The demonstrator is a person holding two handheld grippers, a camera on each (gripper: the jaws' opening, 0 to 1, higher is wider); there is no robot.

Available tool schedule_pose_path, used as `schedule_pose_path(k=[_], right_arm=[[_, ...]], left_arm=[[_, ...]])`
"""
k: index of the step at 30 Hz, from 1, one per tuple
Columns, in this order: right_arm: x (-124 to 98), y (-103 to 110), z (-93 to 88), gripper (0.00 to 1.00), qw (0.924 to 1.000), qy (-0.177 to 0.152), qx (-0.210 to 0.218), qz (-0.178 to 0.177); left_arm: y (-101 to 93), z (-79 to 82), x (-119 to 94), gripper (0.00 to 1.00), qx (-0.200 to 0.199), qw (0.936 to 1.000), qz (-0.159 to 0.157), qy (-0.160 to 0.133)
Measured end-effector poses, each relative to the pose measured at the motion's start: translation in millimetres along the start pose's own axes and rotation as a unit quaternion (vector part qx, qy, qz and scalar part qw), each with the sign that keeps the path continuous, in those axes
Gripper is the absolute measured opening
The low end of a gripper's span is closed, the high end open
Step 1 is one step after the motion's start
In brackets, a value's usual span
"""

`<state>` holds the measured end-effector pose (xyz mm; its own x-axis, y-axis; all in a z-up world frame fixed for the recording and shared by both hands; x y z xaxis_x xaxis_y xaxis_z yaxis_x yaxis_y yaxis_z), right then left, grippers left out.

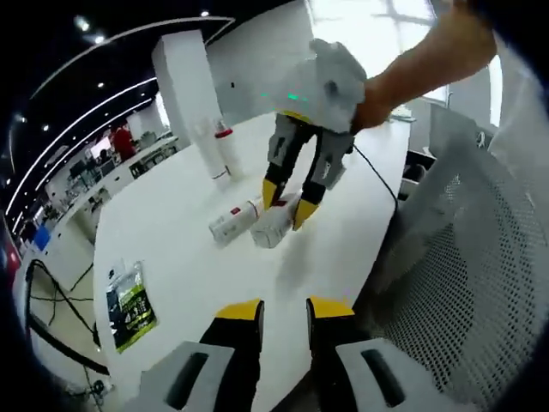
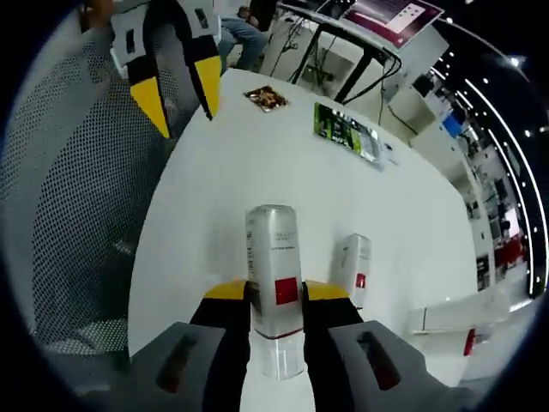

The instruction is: Arrange the skincare products in the storage area until every visible bottle or jar stands upright without overlapping.

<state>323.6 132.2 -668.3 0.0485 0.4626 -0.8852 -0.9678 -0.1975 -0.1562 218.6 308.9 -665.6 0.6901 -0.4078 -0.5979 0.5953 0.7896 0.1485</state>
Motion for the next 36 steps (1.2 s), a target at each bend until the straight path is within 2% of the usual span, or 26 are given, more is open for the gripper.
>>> schedule_pose_path(k=[3,5,6,9,10,13,14,15,16,17,19,20,21,23,25,26,27,28,29,30,31,32,33,34,35,36], right_arm=[[-20.0,18.6,17.6,0.20,0.9999,-0.009,-0.005,-0.008],[-34.1,29.2,27.5,0.20,0.9991,-0.012,-0.033,-0.023],[-42.0,35.6,31.3,0.20,0.9989,-0.007,-0.035,-0.029],[-56.0,44.4,36.7,0.20,0.9967,-0.002,-0.066,-0.046],[-58.9,46.0,36.9,0.20,0.9954,0.007,-0.081,-0.050],[-67.4,49.1,38.9,0.20,0.9888,0.039,-0.125,-0.070],[-71.6,52.4,42.9,0.20,0.9819,0.061,-0.161,-0.079],[-73.2,56.6,48.2,0.20,0.9747,0.067,-0.199,-0.077],[-74.2,59.3,51.3,0.20,0.9700,0.072,-0.219,-0.077],[-76.4,63.1,57.6,0.20,0.9594,0.082,-0.256,-0.085],[-78.3,68.2,65.3,0.20,0.9491,0.091,-0.289,-0.085],[-78.7,72.2,71.1,0.20,0.9389,0.094,-0.320,-0.083],[-78.9,73.4,72.8,0.20,0.9355,0.097,-0.329,-0.083],[-80.9,79.0,82.3,0.20,0.9127,0.107,-0.385,-0.084],[-82.6,82.3,89.1,0.20,0.9007,0.110,-0.412,-0.081],[-82.9,84.0,92.2,0.20,0.8945,0.110,-0.426,-0.082],[-83.0,87.3,96.9,0.20,0.8793,0.114,-0.455,-0.082],[-83.1,88.7,99.6,0.20,0.8715,0.118,-0.469,-0.082],[-83.3,89.5,101.8,0.20,0.8678,0.121,-0.475,-0.083],[-83.9,90.6,105.9,0.20,0.8597,0.119,-0.488,-0.091],[-83.5,91.9,107.9,0.20,0.8567,0.116,-0.494,-0.090],[-82.6,92.7,108.5,0.20,0.8505,0.125,-0.503,-0.087],[-82.2,92.7,108.8,0.20,0.8456,0.126,-0.511,-0.091],[-82.2,92.7,108.6,0.20,0.8428,0.127,-0.515,-0.094],[-82.1,92.9,108.9,0.20,0.8374,0.129,-0.522,-0.096],[-82.4,93.3,109.6,0.20,0.8276,0.132,-0.536,-0.102]], left_arm=[[2.0,6.5,-2.9,0.24,-0.044,0.9983,-0.024,-0.029],[3.7,10.2,-3.7,0.27,-0.081,0.9950,-0.044,-0.039],[3.9,13.5,-4.4,0.29,-0.109,0.9909,-0.062,-0.050],[4.5,20.8,-10.0,0.37,-0.145,0.9821,-0.090,-0.079],[3.3,23.9,-12.6,0.39,-0.163,0.9760,-0.114,-0.089],[0.4,27.3,-17.6,0.41,-0.188,0.9661,-0.148,-0.096],[-0.7,28.3,-18.8,0.43,-0.194,0.9634,-0.158,-0.096],[-2.8,29.9,-20.2,0.44,-0.210,0.9566,-0.176,-0.100],[-3.4,30.1,-21.0,0.45,-0.214,0.9546,-0.183,-0.099],[-4.7,30.9,-23.1,0.45,-0.225,0.9485,-0.200,-0.099],[-5.5,32.7,-26.5,0.45,-0.241,0.9399,-0.220,-0.101],[-5.3,33.5,-27.6,0.45,-0.249,0.9356,-0.228,-0.103],[-4.8,33.9,-28.4,0.45,-0.258,0.9312,-0.236,-0.102],[-3.2,35.1,-29.2,0.45,-0.291,0.9162,-0.259,-0.096],[-2.8,35.2,-29.7,0.44,-0.311,0.9039,-0.281,-0.085],[-3.2,36.1,-30.3,0.43,-0.323,0.8942,-0.298,-0.083],[-3.4,36.3,-31.1,0.42,-0.329,0.8889,-0.309,-0.078],[-3.7,36.0,-31.4,0.39,-0.330,0.8864,-0.316,-0.075],[-3.8,34.9,-31.2,0.36,-0.327,0.8873,-0.317,-0.071],[-4.7,34.2,-32.5,0.32,-0.325,0.8868,-0.322,-0.067],[-5.1,34.1,-33.5,0.27,-0.323,0.8859,-0.326,-0.067],[-4.6,33.1,-33.6,0.25,-0.320,0.8895,-0.320,-0.064],[-4.1,32.6,-33.7,0.24,-0.320,0.8900,-0.319,-0.064],[-3.5,32.2,-33.6,0.23,-0.323,0.8883,-0.321,-0.062],[-2.3,32.0,-32.9,0.23,-0.331,0.8834,-0.326,-0.059],[-2.6,32.0,-32.4,0.23,-0.333,0.8820,-0.329,-0.057]])
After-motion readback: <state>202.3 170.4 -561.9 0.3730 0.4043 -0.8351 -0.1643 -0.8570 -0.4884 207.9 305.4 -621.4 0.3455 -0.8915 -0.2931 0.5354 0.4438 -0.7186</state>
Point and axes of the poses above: the point that each gripper's makers call its tool centre point, and the gripper's own axes: x roughly forward along the fingers, y roughly to its left, z roughly out of its top, the point moved 10 cm from there along -x, roughly backward along the fingers, and after that the axes turned 12 degrees about z, right-handed, at the moved point
